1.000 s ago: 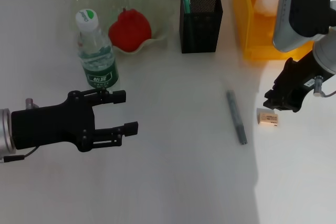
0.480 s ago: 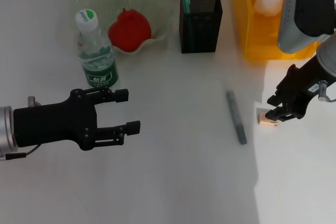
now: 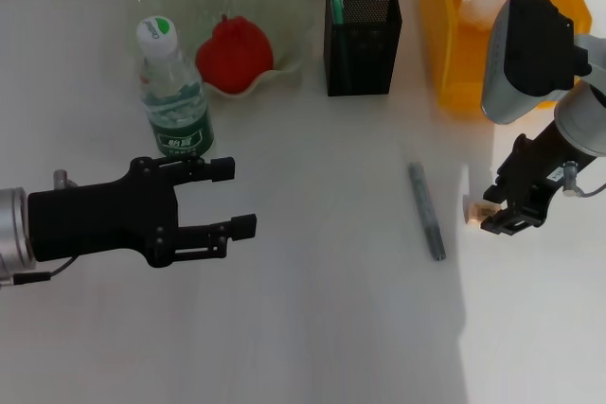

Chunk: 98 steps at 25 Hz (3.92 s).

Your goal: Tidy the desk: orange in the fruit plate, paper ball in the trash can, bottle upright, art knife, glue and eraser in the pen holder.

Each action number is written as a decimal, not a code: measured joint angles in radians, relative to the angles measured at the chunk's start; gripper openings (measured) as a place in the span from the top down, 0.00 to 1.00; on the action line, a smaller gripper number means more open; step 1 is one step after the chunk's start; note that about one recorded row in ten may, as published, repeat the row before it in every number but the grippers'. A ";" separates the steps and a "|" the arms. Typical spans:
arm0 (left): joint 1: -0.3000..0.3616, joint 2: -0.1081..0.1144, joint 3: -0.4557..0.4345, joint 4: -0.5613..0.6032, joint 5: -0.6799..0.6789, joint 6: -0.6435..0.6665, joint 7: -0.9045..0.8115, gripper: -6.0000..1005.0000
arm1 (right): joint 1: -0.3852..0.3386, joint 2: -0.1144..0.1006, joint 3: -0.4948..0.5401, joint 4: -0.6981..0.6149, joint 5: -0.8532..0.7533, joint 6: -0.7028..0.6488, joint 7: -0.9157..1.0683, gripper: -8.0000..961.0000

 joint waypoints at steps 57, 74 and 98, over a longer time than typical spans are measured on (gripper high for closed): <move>-0.038 -0.012 0.001 -0.002 0.000 -0.014 -0.005 0.21 | 0.190 -0.058 0.307 0.103 0.355 0.391 0.179 0.52; -0.038 -0.005 0.004 0.007 0.011 -0.011 -0.011 0.21 | 0.172 0.006 0.115 -0.074 -0.006 -0.064 0.500 0.51; -0.048 -0.011 0.004 0.002 0.025 -0.014 -0.011 0.21 | 0.169 0.011 -0.155 0.234 0.100 0.315 0.589 0.31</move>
